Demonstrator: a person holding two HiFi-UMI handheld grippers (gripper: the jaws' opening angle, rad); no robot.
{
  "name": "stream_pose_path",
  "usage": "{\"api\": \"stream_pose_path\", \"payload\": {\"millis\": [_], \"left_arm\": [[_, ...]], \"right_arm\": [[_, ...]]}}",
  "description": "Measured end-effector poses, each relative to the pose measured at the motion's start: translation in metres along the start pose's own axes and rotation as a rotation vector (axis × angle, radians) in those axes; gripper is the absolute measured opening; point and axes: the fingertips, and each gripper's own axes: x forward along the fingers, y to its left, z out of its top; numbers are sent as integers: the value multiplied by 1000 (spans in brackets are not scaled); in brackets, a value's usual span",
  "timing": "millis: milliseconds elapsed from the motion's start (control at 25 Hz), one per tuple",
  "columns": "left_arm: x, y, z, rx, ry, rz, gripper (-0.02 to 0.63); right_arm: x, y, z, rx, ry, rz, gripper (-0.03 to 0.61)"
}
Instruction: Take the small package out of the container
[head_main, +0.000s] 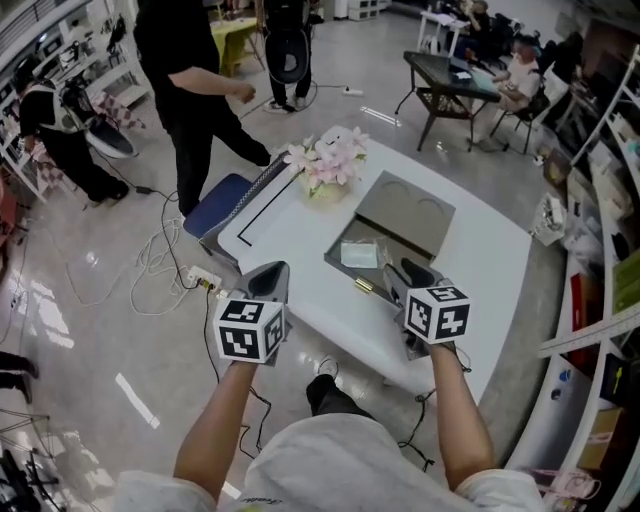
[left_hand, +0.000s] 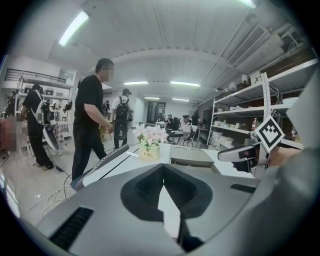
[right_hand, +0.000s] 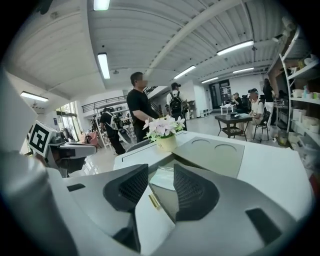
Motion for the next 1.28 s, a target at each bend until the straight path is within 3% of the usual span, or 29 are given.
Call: {"api": "stream_pose_path", "payload": {"millis": [680, 1280], "left_arm": [[134, 25, 15, 14, 101, -110, 2], [186, 33, 29, 31, 131, -172, 2]], "right_arm": [[89, -52, -35, 130, 336, 24, 169], [112, -66, -57, 171, 540, 4, 172]]}}
